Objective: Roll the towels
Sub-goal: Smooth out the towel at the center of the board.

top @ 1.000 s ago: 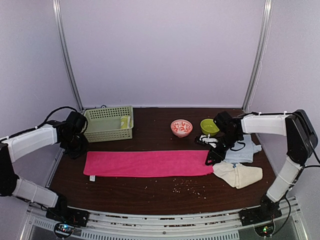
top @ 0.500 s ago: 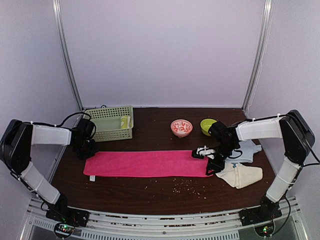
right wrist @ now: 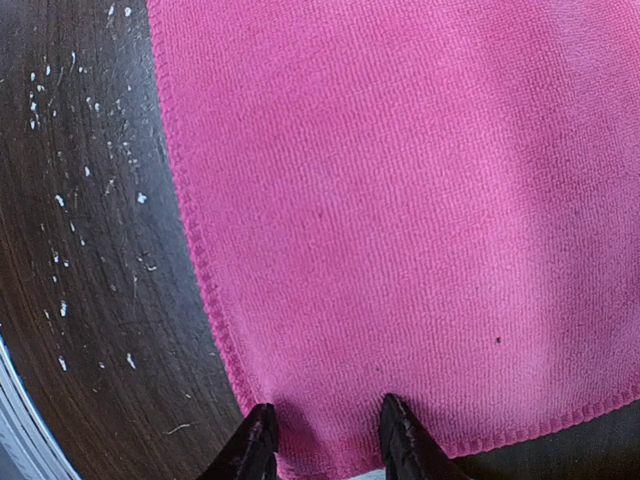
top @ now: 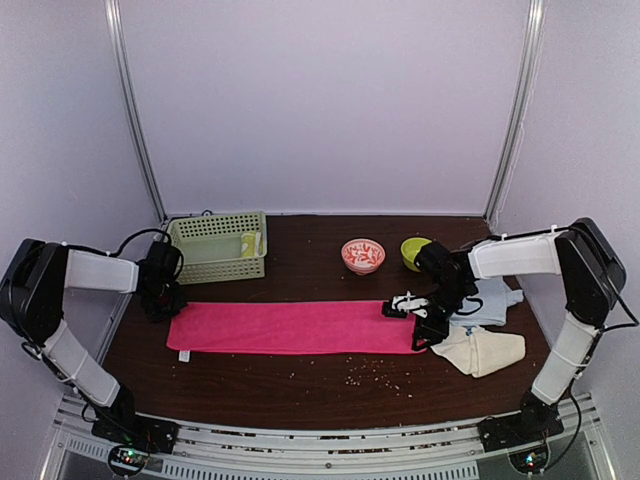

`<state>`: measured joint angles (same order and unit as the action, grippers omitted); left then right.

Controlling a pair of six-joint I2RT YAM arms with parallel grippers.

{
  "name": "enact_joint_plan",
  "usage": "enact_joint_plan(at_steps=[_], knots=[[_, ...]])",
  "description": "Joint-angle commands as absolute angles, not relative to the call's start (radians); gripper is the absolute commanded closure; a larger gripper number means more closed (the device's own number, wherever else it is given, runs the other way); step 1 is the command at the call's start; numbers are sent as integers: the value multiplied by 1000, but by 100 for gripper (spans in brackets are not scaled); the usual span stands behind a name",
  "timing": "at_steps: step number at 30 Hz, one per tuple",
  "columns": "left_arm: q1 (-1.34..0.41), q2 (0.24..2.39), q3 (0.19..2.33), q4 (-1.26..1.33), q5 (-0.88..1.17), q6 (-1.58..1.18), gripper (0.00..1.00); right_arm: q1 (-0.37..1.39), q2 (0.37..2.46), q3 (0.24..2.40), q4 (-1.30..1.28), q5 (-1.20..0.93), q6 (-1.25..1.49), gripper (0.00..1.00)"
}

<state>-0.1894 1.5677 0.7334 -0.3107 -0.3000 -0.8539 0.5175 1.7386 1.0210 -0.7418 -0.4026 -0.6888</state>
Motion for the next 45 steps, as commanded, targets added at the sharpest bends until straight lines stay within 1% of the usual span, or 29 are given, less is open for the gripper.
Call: enact_joint_plan(at_steps=[1, 4, 5, 8, 12, 20, 23, 26, 29, 33, 39, 45], knots=[[-176, 1510, 731, -312, -360, -832, 100, 514, 1782, 1012, -753, -301, -694, 63], [-176, 1495, 736, -309, -339, -794, 100, 514, 1785, 1019, -755, -302, -688, 63], [-176, 1493, 735, -293, -298, -766, 100, 514, 1784, 1021, -755, -303, -685, 63], [-176, 1477, 698, -172, -80, -645, 100, 514, 1782, 1028, -756, -307, -677, 63], [-176, 1454, 632, -64, 47, -651, 100, 515, 1781, 1029, -755, -309, -669, 63], [-176, 1575, 651, -46, 11, -666, 100, 517, 1781, 1023, -755, -306, -668, 63], [-176, 1640, 678, -30, -19, -695, 100, 517, 1785, 1014, -756, -292, -680, 64], [-176, 1650, 683, -26, -83, -730, 100, 517, 1785, 995, -755, -275, -692, 64], [-170, 1615, 676, -56, -172, -755, 100, 516, 1776, 976, -744, -258, -698, 64], [-167, 1551, 657, -132, -218, -791, 100, 514, 1777, 980, -697, -214, -671, 63], [-167, 1448, 577, -166, -225, -827, 100, 511, 1843, 1065, -698, -203, -708, 63], [-166, 1329, 555, -222, -212, -832, 100, 509, 1899, 1190, -779, -206, -817, 62]])
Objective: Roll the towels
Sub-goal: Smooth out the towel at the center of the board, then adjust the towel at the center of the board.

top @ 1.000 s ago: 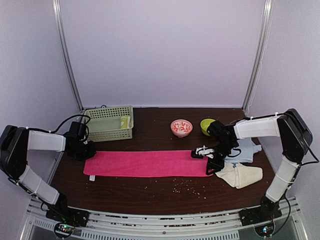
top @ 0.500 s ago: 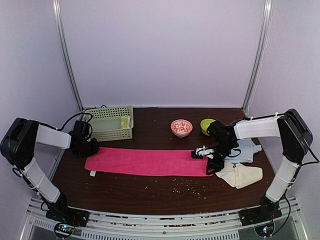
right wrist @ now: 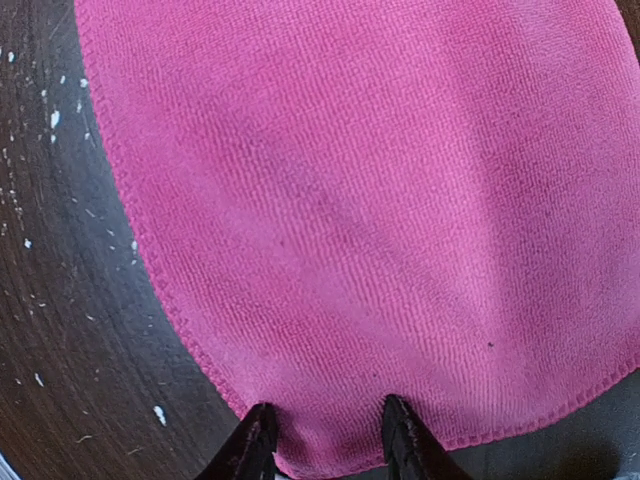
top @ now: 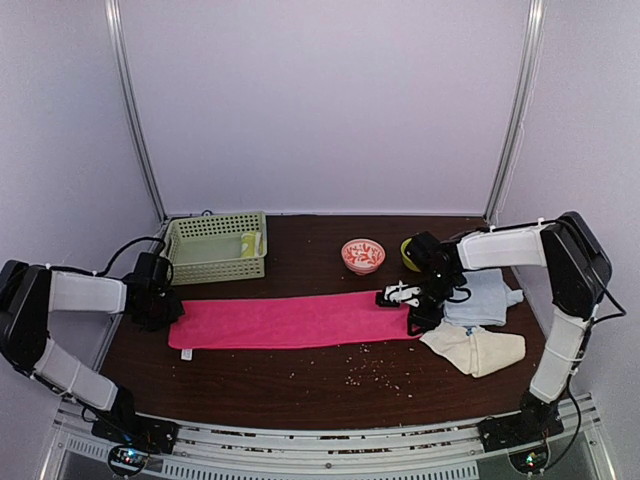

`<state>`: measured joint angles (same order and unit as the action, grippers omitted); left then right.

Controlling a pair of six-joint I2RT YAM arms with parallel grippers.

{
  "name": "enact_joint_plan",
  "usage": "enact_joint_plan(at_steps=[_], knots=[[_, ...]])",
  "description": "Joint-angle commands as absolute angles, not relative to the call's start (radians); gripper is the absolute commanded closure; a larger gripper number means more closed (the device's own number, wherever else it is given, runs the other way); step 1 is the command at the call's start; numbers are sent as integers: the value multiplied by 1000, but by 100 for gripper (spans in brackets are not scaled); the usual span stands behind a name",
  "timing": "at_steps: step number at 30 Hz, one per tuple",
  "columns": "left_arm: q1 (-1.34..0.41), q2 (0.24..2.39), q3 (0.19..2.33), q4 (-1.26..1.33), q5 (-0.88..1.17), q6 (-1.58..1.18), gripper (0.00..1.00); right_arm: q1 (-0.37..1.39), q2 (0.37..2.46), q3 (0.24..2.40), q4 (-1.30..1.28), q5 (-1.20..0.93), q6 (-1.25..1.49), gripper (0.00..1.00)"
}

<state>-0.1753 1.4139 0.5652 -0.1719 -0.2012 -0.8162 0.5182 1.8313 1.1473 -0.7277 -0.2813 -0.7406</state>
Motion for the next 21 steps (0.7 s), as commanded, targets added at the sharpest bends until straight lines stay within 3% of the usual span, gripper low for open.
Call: enact_joint_plan(at_steps=[1, 7, 12, 21], knots=[[-166, 1300, 556, -238, -207, -831, 100, 508, 1899, 1208, -792, -206, -828, 62], [-166, 1189, 572, -369, -86, -816, 100, 508, 1837, 1235, -859, -241, -838, 61], [-174, 1260, 574, -427, 45, -827, 100, 503, 1755, 1223, -878, -316, -787, 59], [-182, 1400, 601, -558, -29, -883, 100, 379, 1791, 1254, -765, -371, -406, 60]])
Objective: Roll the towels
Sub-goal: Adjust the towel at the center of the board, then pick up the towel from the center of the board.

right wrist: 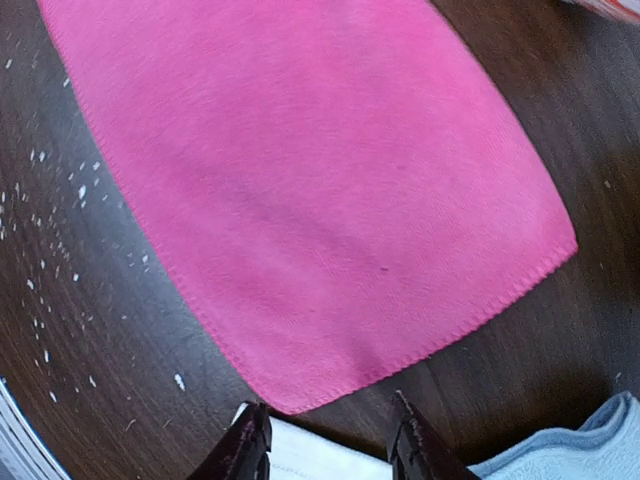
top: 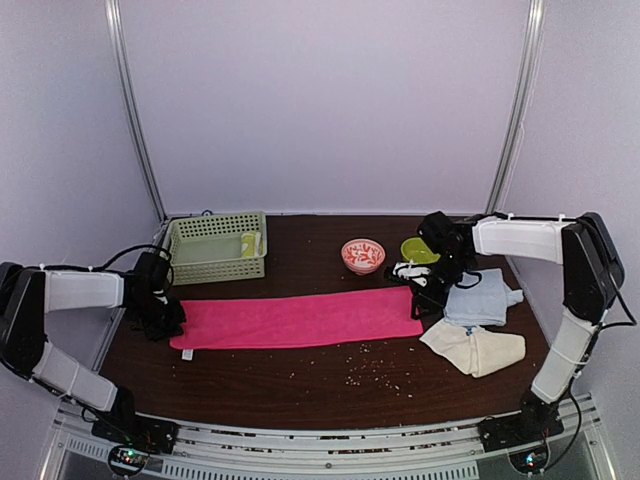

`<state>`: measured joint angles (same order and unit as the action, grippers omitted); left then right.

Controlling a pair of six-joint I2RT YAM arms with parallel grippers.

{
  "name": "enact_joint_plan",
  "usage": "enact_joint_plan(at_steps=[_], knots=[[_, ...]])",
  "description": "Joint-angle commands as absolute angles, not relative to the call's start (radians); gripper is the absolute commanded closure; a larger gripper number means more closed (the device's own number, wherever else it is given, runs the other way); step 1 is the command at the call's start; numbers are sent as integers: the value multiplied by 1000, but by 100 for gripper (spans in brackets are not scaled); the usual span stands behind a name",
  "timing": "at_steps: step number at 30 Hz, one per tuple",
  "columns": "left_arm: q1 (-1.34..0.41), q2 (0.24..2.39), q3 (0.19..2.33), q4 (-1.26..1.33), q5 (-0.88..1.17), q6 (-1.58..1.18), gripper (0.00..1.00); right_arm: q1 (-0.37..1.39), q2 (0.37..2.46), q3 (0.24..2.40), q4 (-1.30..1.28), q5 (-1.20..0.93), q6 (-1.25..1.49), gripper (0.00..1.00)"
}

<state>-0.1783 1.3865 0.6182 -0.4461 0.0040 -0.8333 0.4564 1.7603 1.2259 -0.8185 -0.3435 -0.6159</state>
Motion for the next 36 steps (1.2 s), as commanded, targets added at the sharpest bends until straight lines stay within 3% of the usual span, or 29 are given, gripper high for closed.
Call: enact_joint_plan(at_steps=[1, 16, 22, 36], knots=[[-182, 1383, 592, -577, -44, -896, 100, 359, 1800, 1259, -768, -383, -379, 60], [-182, 1201, 603, -646, -114, -885, 100, 304, 1976, 1368, -807, -625, -281, 56], [-182, 1175, 658, -663, -241, -874, 100, 335, 1996, 1365, -770, -606, -229, 55], [-182, 1207, 668, -640, -239, -868, 100, 389, 2051, 1366, -663, -442, -90, 61]])
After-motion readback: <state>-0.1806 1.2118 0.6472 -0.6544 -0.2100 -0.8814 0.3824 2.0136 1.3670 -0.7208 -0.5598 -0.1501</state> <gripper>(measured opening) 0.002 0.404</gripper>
